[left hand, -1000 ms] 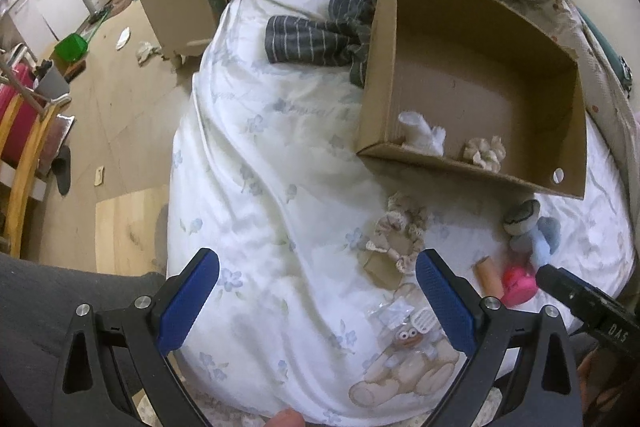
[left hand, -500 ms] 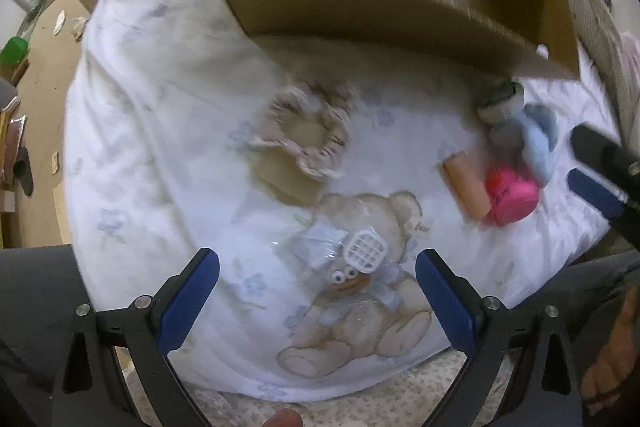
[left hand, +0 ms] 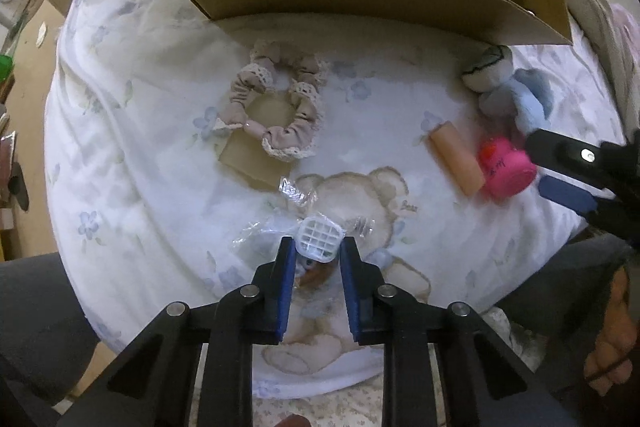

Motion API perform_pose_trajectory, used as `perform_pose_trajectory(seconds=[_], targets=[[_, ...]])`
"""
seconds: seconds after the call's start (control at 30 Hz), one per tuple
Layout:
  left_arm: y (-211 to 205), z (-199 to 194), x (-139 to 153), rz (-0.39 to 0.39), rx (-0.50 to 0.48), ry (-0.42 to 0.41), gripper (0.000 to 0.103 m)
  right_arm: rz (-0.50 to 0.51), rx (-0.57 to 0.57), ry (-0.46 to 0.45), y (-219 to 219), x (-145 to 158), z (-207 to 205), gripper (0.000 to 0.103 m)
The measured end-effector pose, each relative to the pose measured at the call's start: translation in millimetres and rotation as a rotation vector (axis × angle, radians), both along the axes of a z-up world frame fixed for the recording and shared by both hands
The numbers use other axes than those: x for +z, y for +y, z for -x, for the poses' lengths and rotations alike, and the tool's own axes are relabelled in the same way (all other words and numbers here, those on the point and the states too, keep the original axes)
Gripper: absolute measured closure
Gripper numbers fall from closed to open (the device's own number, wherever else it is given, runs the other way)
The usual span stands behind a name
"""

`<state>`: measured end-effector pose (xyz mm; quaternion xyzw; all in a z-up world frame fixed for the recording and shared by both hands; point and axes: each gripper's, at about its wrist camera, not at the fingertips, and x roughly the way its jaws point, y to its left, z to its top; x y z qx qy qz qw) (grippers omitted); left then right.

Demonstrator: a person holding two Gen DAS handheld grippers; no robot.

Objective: Organize soft objects
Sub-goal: 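Grasp the clear bag with white mask with the left tool while the right tool grasps the pink duck, then carry the plastic bag and pink duck over the box with both tools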

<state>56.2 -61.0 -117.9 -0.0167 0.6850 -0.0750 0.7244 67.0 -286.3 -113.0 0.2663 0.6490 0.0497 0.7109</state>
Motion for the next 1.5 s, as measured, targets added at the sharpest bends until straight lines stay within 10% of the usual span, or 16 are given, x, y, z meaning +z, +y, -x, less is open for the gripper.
perform_pose_trajectory(seconds=[0.17,0.23,0.57,1.17,1.5], targets=[[6,1,4,0.035,0.021,0.005,0.083,0.065,0.047,0.012,9,-10,-8,0.026],[9,2,7,0.043,0.028,-0.004,0.083,0.093,0.072,0.022,13,-14,-8,0.05],[45,12,56,0.15,0.107,-0.108,0.083,-0.013,0.182,-0.087,32,15,11,0.051],[63,8,65,0.086,0.195,-0.175,0.083,0.02,0.248,-0.191,46,37,12,0.051],[65,-5,124,0.041,0.209,-0.274,0.083,0.064,0.269,-0.313,48,84,13,0.051]])
